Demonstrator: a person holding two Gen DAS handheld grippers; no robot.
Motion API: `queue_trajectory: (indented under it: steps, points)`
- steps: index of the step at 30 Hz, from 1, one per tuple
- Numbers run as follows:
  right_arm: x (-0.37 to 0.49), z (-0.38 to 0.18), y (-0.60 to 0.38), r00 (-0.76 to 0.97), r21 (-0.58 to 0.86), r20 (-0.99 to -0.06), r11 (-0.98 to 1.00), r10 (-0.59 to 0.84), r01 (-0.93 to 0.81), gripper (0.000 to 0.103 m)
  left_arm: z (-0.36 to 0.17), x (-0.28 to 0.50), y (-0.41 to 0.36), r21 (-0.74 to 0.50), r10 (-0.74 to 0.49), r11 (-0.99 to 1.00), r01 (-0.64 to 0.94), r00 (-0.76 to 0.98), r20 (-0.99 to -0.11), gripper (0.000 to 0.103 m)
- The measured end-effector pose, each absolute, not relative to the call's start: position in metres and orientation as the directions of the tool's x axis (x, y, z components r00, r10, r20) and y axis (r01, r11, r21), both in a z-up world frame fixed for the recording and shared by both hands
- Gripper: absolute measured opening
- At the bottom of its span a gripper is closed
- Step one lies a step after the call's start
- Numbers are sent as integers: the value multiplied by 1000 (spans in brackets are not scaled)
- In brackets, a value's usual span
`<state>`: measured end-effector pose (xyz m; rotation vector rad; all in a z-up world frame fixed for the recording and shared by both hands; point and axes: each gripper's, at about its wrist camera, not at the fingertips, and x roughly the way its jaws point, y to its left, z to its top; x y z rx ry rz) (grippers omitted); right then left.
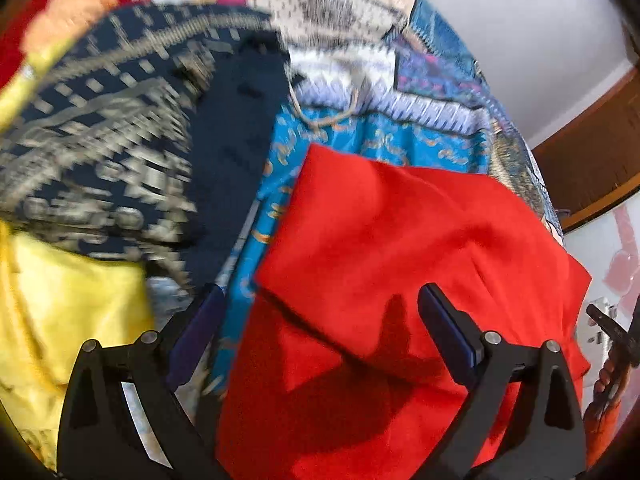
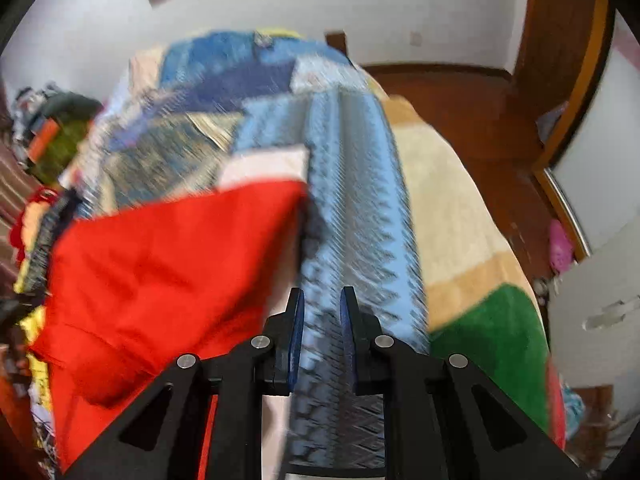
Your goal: Fold large clothes
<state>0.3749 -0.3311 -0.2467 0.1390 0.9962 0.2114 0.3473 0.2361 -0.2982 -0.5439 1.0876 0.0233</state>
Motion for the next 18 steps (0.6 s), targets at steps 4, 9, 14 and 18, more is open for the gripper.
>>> queue_trajectory:
  steps: [4,9,14,18]
  points:
    - [388,-254,-302,492,268,-810,948,319,-172,13,-319,370,223,-417,-270,865,-277,444,-854,99]
    - [408,-290,-272,473,150,-853,972,220,-181,13,-322,388,213,-383,-254,896,-224,449,-856,98]
    - [401,-289,-270,545,-76,-839,988,11,-137,73,-324,395,216,-415,-276,885,-210,479,-833,80]
    - [400,-292,-301,553,-40,-833,996,7,-74,101,-330,407,220,-473,-310,850,-232,506,-805,63]
